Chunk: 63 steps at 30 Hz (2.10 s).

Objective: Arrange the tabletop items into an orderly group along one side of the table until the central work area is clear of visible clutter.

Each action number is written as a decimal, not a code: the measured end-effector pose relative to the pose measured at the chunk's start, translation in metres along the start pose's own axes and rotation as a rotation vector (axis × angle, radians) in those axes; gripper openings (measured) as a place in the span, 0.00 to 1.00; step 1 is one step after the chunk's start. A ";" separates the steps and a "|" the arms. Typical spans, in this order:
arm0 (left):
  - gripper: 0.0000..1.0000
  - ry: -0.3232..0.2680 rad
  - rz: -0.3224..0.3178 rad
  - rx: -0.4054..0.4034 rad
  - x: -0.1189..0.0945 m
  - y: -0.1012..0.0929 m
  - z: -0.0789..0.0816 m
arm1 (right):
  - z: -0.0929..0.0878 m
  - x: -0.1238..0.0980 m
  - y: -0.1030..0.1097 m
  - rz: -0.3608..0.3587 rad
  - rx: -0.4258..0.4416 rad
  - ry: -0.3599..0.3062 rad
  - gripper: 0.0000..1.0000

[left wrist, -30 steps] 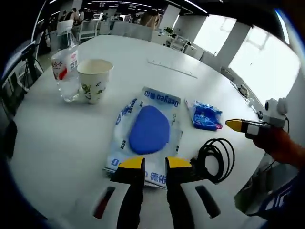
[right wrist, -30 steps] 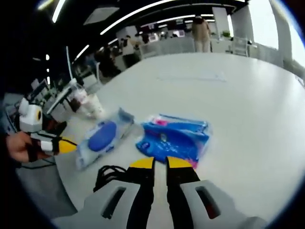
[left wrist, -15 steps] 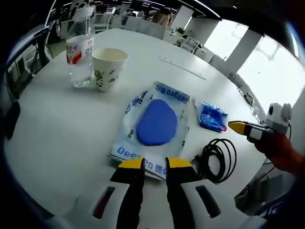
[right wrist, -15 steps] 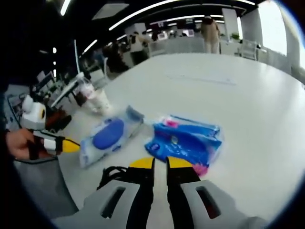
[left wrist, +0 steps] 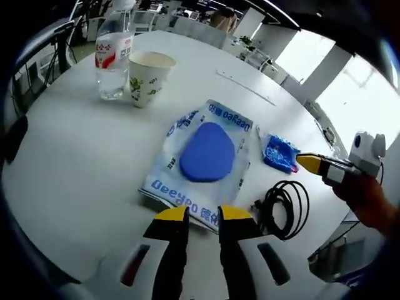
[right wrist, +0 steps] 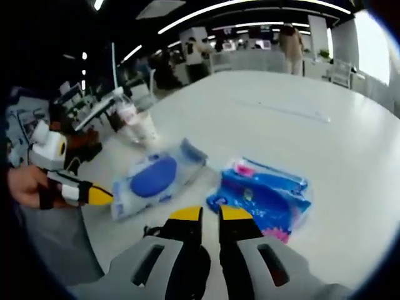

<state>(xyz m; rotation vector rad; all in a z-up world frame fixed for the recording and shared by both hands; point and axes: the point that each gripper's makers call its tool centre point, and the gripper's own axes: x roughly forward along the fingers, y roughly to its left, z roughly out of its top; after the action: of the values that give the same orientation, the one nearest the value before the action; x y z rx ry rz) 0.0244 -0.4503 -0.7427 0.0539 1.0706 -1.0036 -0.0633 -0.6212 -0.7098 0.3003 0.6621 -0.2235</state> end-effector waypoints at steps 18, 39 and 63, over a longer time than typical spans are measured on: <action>0.19 -0.023 -0.010 -0.070 -0.007 -0.001 0.004 | 0.010 0.012 0.010 0.039 -0.046 0.020 0.08; 0.19 0.003 0.039 -0.206 -0.012 0.004 -0.017 | 0.033 0.062 0.013 0.100 -0.168 0.099 0.11; 0.19 0.040 0.038 -0.312 0.000 0.008 -0.018 | 0.041 0.115 0.017 0.139 -0.254 0.210 0.18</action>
<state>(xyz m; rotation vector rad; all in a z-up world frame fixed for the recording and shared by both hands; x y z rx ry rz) 0.0178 -0.4369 -0.7554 -0.1599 1.2471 -0.7953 0.0529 -0.6320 -0.7483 0.1253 0.8642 0.0265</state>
